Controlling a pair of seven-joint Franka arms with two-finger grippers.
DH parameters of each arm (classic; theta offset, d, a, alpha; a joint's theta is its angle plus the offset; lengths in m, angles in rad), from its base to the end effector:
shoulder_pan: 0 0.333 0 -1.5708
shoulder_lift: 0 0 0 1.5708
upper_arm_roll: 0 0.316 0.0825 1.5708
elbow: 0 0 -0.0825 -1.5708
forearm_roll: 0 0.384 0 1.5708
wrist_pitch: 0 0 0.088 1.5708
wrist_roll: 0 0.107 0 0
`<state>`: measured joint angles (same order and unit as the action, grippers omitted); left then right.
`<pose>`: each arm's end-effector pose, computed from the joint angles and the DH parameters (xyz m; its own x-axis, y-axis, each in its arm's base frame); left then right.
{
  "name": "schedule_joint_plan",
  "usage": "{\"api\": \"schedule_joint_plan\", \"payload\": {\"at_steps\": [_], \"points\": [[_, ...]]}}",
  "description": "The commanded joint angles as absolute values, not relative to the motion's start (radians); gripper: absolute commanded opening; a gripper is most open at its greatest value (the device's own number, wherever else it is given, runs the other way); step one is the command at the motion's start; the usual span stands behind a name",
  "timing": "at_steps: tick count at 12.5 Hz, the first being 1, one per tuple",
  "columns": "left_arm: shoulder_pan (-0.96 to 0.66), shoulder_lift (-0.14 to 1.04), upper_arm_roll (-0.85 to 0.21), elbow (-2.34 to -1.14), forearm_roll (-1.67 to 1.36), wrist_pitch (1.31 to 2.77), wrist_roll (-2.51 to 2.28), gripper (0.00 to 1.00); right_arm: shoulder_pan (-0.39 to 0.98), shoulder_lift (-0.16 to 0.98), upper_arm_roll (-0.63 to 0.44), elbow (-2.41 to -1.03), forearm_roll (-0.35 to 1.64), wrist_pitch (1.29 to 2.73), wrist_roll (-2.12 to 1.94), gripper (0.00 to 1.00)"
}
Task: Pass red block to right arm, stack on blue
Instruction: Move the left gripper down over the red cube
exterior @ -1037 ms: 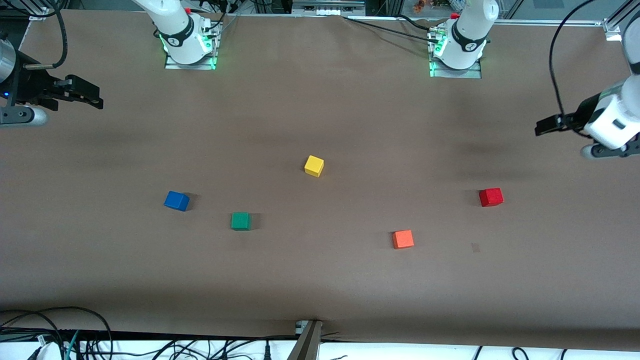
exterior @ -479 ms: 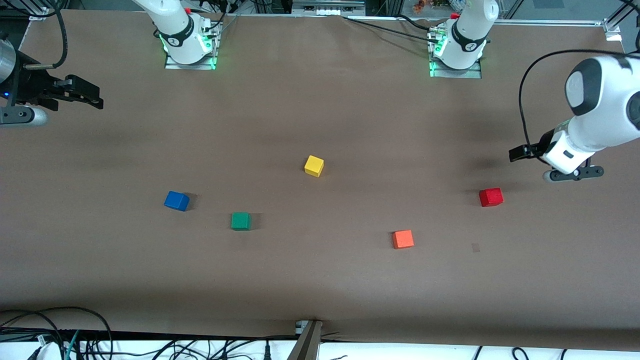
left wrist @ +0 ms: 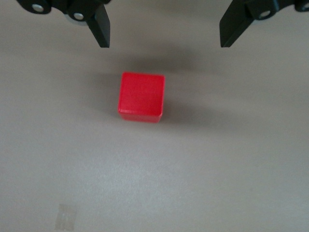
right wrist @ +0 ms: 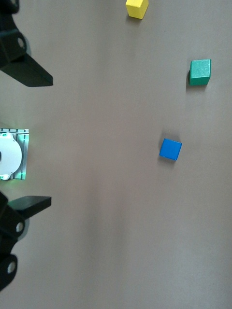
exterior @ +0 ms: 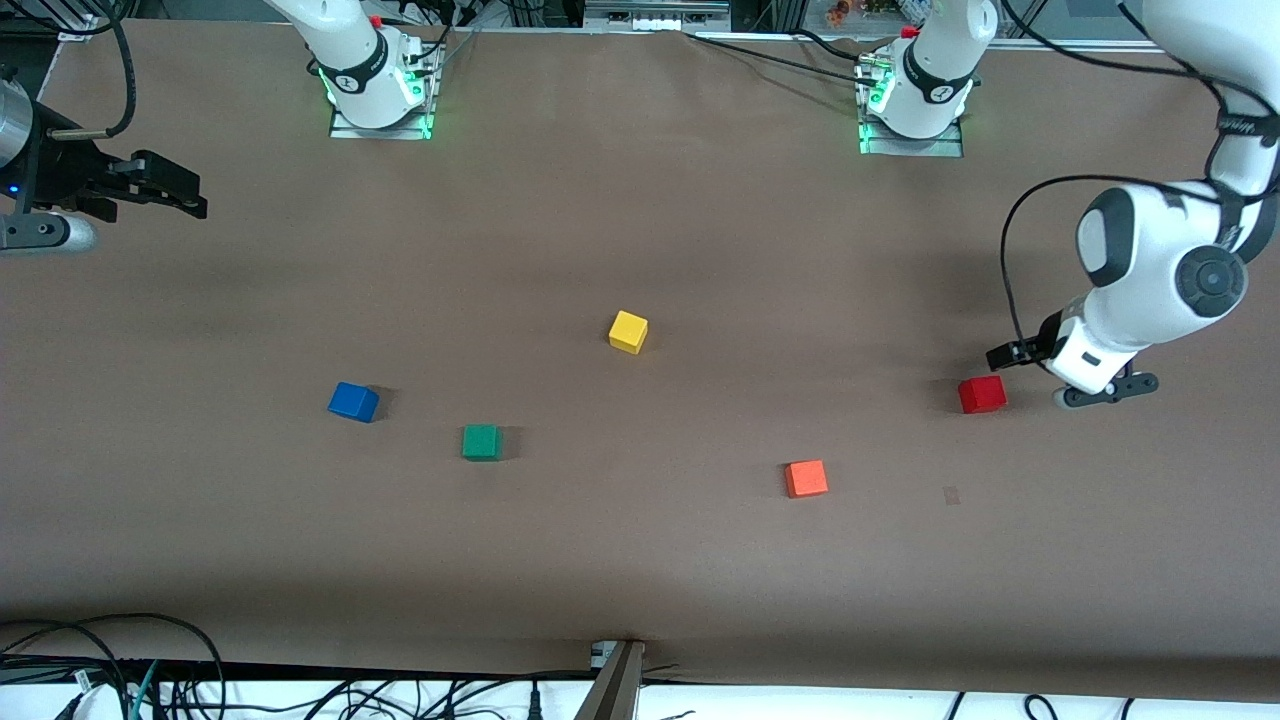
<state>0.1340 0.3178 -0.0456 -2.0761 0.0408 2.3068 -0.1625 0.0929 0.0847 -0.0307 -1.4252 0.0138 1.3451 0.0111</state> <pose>0.5747 0.0522 0.2679 0.9714 0.2223 -0.0833 0.2208 -0.9749 -0.0274 0.5552 0.0371 0.6266 0.9850 0.0530 -0.1641 0.0522 -0.9986 -0.0094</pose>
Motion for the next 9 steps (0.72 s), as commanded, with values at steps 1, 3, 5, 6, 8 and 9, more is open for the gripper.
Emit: {"api": "schedule_joint_plan", "payload": {"at_steps": [1, 3, 5, 6, 8, 9], "points": [[0.121, 0.373, -0.048, -2.057, 0.063, 2.376, -0.189, 1.00, 0.089, 0.078, -0.026, -1.430, 0.017, 1.348, 0.006, 1.00], [0.120, 0.409, -0.048, -2.054, 0.063, 2.428, -0.189, 1.00, 0.087, 0.078, -0.026, -1.430, 0.017, 1.348, 0.005, 1.00], [0.120, 0.454, -0.048, -2.054, 0.063, 2.500, -0.187, 1.00, 0.087, 0.078, -0.026, -1.430, 0.017, 1.348, 0.003, 1.00], [0.121, 0.472, -0.046, -2.054, 0.063, 2.531, -0.178, 1.00, 0.086, 0.078, -0.026, -1.430, 0.017, 1.348, 0.003, 1.00], [0.121, 0.497, -0.046, -2.052, 0.064, 2.554, -0.173, 0.92, 0.086, 0.078, -0.026, -1.430, 0.017, 1.348, 0.003, 1.00], [0.123, 0.497, -0.046, -2.052, 0.064, 2.559, -0.172, 0.49, 0.086, 0.078, -0.026, -1.430, 0.015, 1.348, 0.003, 1.00]]}}
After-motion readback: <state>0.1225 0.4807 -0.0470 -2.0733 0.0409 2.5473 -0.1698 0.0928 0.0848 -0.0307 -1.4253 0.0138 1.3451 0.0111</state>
